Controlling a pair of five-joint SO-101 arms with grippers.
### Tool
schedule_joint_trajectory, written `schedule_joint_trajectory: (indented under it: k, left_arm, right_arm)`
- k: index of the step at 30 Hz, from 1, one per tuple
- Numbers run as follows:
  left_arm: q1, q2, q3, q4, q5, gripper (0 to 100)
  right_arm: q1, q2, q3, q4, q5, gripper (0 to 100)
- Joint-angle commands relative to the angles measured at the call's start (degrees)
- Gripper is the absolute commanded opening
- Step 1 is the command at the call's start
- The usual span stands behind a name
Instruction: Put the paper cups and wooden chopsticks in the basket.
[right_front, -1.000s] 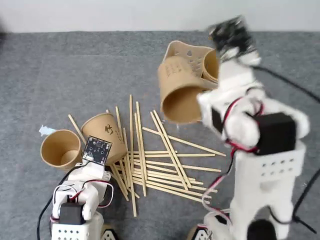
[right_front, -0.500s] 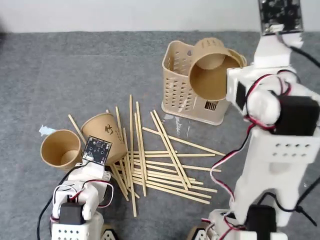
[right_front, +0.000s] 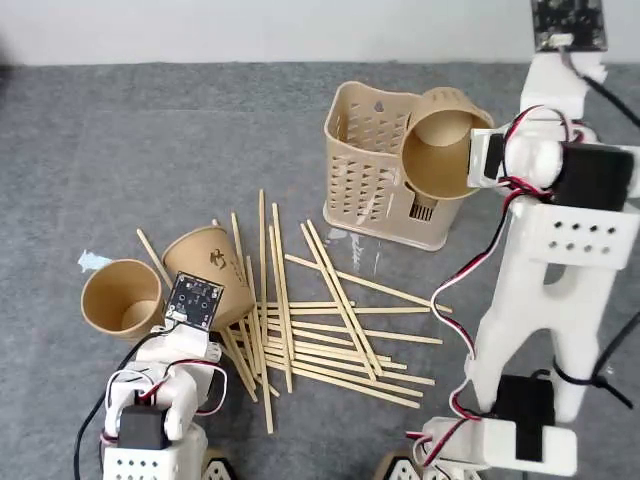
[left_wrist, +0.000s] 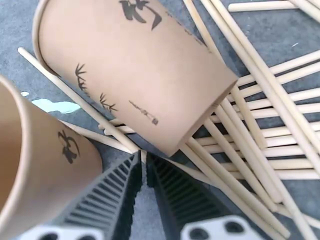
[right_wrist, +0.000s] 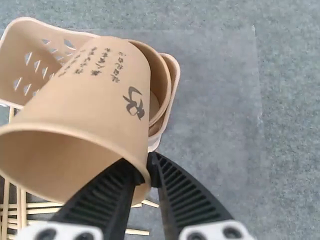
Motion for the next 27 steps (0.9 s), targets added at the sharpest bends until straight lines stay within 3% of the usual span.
schedule_joint_trajectory:
  k: [1,7,17,21,27]
  left_arm:
    - [-0.26,-0.79,-0.31,0.18,-0.09,2]
    - [-0.26,-0.79,-0.31,0.18,-0.09,2]
    - [-0.26,-0.79,-0.31,0.18,-0.09,2]
    - [-0.26,-0.79,-0.31,0.18,-0.09,2]
    - [-0.26,-0.79,-0.31,0.18,-0.09,2]
  right_arm:
    - [1.01,-0.04,-2.46,0.48,-0.62,2.9]
    - [0.66,-0.04,-2.46,-5.32,-3.69,17.5]
    - [-3.65,5.85,-2.2,-17.89,-4.22,18.2]
    - [-6.11,5.58,-2.46,-17.71,-4.22,18.0]
    - [-11.65,0.31,-2.46,-9.19,-4.22,18.0]
